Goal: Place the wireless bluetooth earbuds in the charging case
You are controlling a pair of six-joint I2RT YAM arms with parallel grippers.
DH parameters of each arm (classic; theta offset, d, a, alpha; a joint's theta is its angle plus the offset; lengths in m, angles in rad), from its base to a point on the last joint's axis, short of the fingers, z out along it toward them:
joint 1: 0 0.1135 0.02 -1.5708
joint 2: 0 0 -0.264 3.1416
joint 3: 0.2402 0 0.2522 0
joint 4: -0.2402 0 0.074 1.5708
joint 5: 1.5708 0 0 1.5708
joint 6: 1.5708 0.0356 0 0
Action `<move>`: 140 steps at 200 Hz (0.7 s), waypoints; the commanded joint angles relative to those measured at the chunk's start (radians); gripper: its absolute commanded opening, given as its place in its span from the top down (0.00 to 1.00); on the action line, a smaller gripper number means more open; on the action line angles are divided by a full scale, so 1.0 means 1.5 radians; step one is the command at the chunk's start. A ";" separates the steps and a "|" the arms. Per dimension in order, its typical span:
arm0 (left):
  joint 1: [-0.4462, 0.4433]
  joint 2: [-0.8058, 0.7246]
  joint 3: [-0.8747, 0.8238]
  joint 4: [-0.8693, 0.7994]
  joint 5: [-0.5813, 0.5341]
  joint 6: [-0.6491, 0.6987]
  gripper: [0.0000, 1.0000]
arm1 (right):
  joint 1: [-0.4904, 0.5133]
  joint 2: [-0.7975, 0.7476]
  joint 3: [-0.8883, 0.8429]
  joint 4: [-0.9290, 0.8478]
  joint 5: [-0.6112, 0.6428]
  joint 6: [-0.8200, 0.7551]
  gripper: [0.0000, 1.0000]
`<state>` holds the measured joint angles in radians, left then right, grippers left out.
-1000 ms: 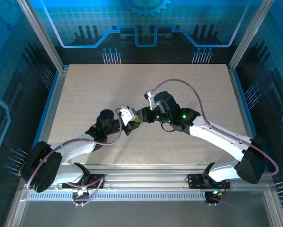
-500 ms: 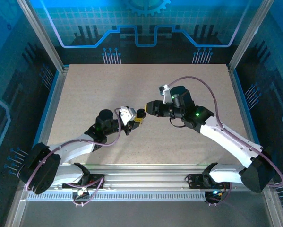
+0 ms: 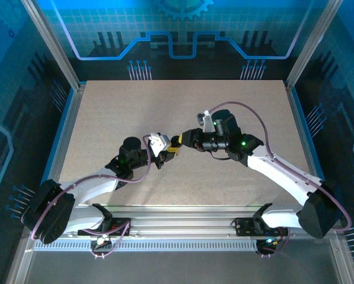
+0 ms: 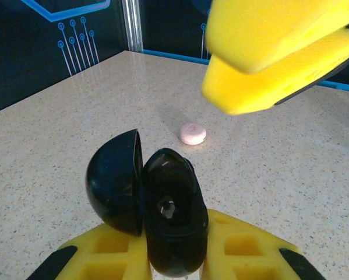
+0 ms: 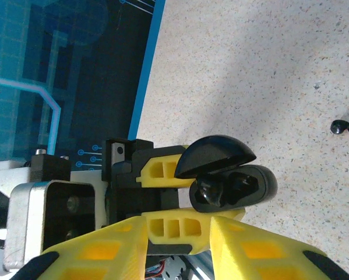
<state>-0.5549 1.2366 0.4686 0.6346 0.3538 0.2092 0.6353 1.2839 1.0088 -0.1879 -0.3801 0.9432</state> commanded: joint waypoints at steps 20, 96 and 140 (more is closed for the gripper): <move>-0.003 -0.015 -0.007 0.020 0.006 0.001 0.89 | -0.008 0.016 -0.005 0.036 -0.021 0.016 0.67; -0.003 -0.020 -0.003 0.013 0.005 0.007 0.89 | -0.007 0.039 -0.004 0.046 -0.022 0.021 0.63; -0.003 -0.019 -0.004 0.013 0.006 0.006 0.89 | -0.006 0.050 -0.003 0.054 -0.026 0.025 0.64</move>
<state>-0.5549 1.2346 0.4686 0.6338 0.3534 0.2100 0.6334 1.3460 1.0069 -0.1375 -0.4015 0.9695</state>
